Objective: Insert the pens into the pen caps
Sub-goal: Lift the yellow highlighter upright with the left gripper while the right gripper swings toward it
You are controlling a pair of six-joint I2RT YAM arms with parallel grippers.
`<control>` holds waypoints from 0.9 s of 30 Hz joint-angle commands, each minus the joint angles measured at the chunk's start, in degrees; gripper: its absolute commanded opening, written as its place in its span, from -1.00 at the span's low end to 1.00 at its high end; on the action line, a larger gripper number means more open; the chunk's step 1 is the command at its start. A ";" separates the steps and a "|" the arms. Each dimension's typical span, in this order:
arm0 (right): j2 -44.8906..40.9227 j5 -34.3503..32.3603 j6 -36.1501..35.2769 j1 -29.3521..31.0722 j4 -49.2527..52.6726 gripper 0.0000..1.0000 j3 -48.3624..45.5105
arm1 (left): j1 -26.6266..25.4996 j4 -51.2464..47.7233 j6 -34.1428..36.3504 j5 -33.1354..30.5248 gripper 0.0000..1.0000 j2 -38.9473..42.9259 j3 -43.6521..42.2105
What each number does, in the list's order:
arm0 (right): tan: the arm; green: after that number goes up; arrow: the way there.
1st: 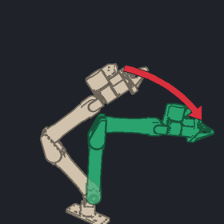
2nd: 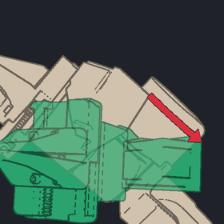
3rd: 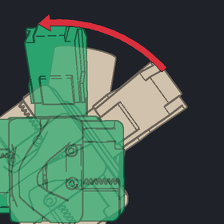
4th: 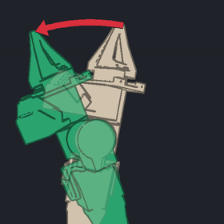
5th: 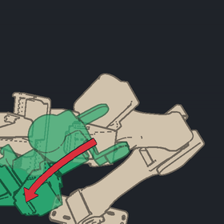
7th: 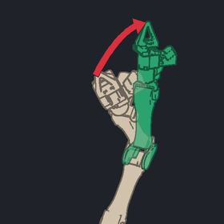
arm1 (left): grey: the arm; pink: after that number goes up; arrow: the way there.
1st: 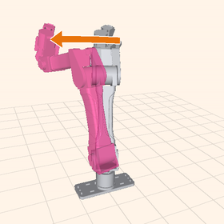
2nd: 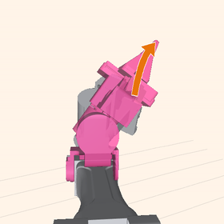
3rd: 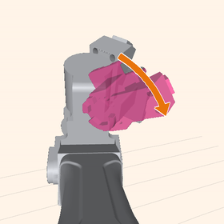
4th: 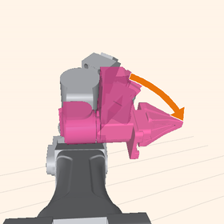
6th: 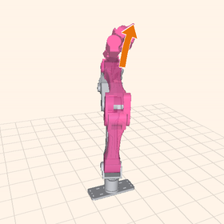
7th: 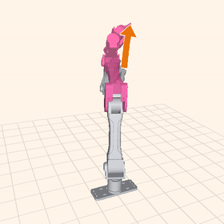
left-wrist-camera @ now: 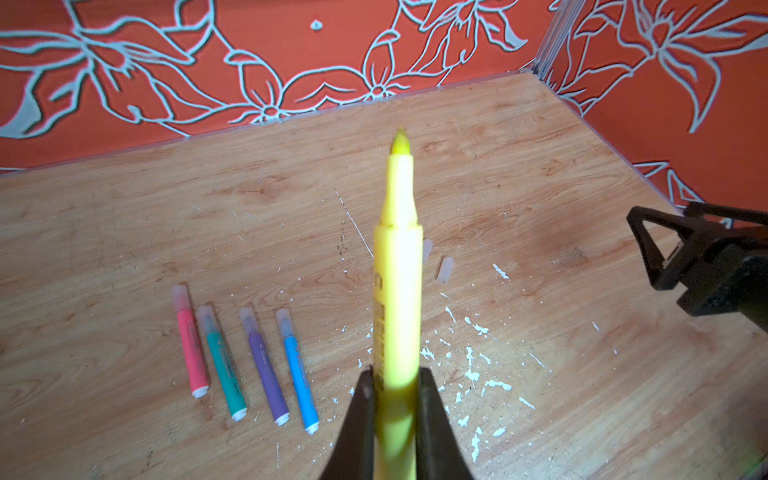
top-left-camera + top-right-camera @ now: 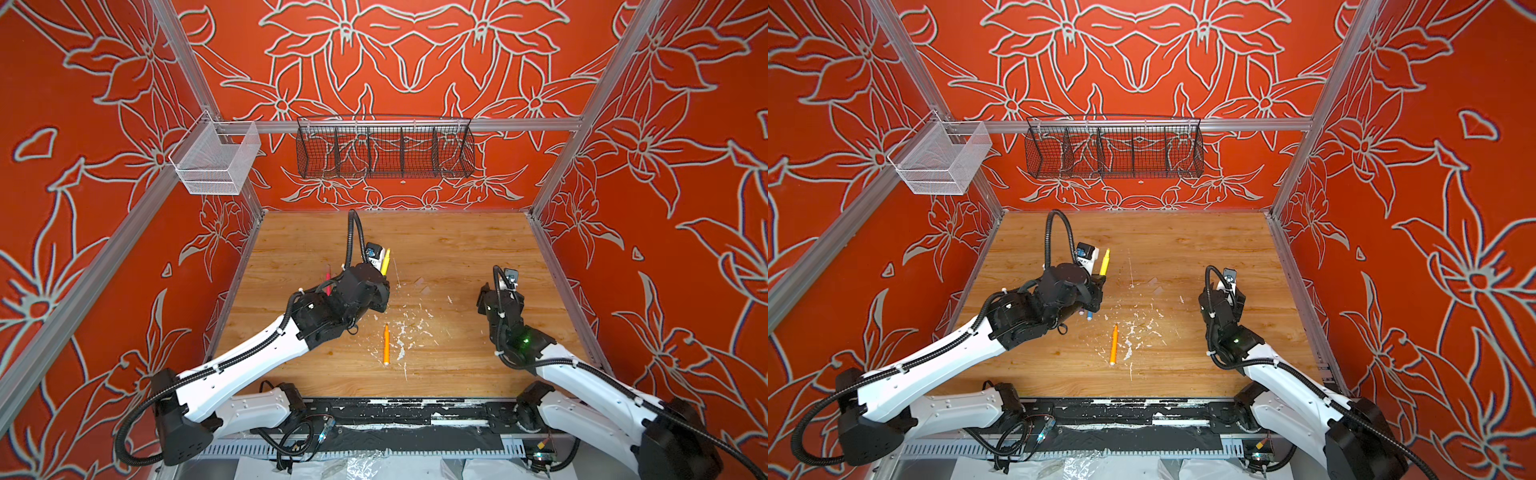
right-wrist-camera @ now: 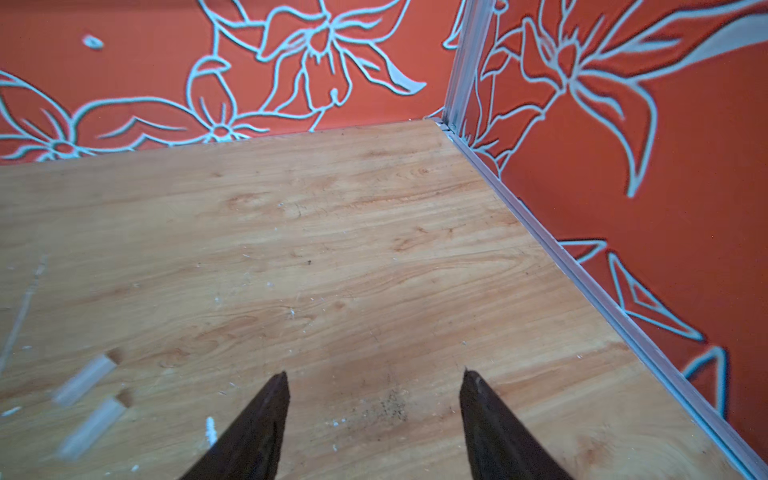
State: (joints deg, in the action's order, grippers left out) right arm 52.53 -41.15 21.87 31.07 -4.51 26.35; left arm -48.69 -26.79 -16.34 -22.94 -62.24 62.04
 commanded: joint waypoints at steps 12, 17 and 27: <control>-1.95 28.44 10.08 0.08 4.28 0.33 12.43 | 0.34 5.11 2.79 11.75 -1.00 -2.20 -0.33; -4.11 33.03 14.64 2.32 0.69 0.31 11.07 | 0.35 7.92 4.60 8.92 -1.00 1.18 0.01; -2.71 44.45 16.10 13.13 -17.08 0.38 8.56 | 0.35 7.67 12.40 9.71 -1.00 14.74 -7.08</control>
State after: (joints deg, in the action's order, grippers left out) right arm 49.12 -2.09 36.77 42.04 -12.43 35.09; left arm -48.64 -20.82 -7.53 -14.06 -49.71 56.38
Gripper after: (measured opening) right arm 0.690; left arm 0.124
